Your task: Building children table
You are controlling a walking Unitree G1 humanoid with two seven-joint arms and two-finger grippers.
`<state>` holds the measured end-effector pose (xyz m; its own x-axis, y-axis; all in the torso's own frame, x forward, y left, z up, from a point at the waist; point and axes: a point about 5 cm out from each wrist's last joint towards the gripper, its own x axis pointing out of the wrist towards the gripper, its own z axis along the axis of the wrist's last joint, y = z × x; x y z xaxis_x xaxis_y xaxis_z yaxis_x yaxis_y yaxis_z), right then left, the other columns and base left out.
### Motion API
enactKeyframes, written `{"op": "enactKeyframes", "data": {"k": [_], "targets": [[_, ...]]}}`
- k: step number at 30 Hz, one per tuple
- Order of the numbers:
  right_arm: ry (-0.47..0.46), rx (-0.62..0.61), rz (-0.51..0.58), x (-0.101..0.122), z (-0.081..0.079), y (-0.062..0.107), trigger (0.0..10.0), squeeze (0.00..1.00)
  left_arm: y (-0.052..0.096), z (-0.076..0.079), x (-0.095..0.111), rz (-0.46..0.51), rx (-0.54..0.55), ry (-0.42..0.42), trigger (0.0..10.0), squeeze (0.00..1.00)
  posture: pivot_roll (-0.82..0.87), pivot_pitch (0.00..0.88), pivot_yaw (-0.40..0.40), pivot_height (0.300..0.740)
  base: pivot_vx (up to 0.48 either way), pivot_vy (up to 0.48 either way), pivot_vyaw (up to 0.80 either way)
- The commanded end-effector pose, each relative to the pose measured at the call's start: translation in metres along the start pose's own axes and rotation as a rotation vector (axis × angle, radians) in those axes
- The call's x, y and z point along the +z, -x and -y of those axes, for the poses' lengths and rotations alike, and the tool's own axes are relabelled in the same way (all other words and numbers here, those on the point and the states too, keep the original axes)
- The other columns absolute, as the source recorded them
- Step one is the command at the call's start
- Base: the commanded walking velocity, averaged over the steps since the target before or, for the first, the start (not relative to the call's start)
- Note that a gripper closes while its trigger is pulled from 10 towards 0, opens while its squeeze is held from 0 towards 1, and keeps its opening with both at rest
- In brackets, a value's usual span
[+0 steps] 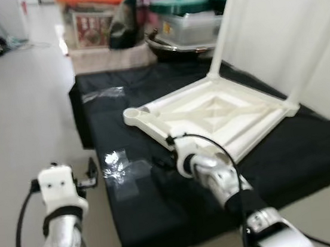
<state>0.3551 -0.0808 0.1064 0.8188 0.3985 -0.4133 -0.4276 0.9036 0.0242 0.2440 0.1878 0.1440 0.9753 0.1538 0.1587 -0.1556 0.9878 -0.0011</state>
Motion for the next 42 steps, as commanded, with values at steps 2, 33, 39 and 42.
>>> {"op": "enactKeyframes", "data": {"k": [2, 33, 39, 42], "targets": [[0.008, -0.032, -0.040, -0.008, 0.008, 0.001, 10.0, 0.00, -0.001, 0.003, -0.003, -0.005, -0.010, -0.006, 10.0, 0.00, 0.10, 0.000, -0.122, 0.740, 0.000, 0.000, 0.00], [0.021, -0.283, -0.023, 0.019, 0.066, 0.000, 10.0, 0.00, -0.001, 0.007, -0.005, 0.002, -0.014, -0.015, 10.0, 0.00, 0.14, 0.000, -0.139, 0.740, 0.000, 0.000, 0.00], [0.015, -0.093, -0.197, -0.017, 0.051, -0.002, 10.0, 0.00, -0.002, 0.007, -0.004, 0.005, -0.013, -0.019, 10.0, 0.00, 0.13, 0.000, -0.138, 0.740, 0.000, 0.000, 0.00], [0.026, -0.069, -0.244, -0.031, 0.055, 0.002, 0.0, 0.00, -0.003, 0.008, -0.004, 0.007, -0.016, -0.020, 10.0, 0.00, 0.13, 0.000, -0.137, 0.740, 0.000, 0.000, 0.00]]}}
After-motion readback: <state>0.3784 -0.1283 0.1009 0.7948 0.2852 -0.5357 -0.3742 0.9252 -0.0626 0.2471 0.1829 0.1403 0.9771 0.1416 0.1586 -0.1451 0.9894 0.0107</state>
